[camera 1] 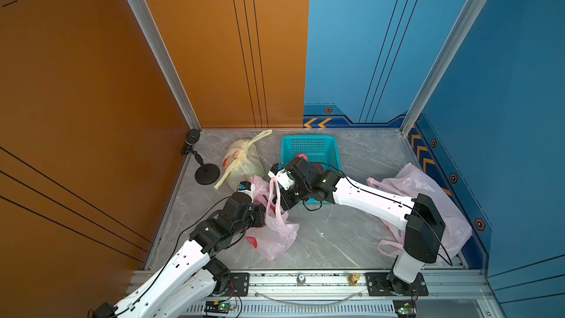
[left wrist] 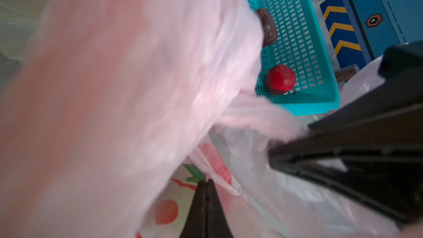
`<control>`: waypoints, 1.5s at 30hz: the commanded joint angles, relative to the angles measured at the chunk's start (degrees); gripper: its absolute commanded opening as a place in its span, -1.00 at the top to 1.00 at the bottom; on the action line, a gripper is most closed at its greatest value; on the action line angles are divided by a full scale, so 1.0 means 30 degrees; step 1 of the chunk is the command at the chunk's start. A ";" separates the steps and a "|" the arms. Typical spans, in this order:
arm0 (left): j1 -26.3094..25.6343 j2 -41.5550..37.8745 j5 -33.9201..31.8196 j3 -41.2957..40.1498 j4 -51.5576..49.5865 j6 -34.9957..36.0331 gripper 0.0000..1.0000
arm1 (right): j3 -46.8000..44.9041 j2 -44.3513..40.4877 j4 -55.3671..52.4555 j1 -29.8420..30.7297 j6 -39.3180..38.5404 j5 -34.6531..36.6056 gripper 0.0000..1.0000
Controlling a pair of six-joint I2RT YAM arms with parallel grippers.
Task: Untie the knot of a plastic bag & take out the apple
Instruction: Untie the plastic bag at the center of the board.
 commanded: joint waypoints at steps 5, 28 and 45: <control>0.1188 -0.1029 -0.0494 -0.0910 -0.1443 0.0750 1.00 | 0.0330 -0.1772 0.1481 -0.2740 0.0002 0.1887 1.00; -0.2850 -0.2580 -0.1124 -0.2897 -0.5353 -0.3749 1.00 | 0.4909 0.2722 0.0061 -0.6822 -0.2130 0.0934 1.00; -0.3469 -0.3536 -0.2975 0.2687 -0.5296 -0.0431 -0.33 | 0.3527 -0.0084 -0.0394 -0.4791 -0.3332 0.0010 0.25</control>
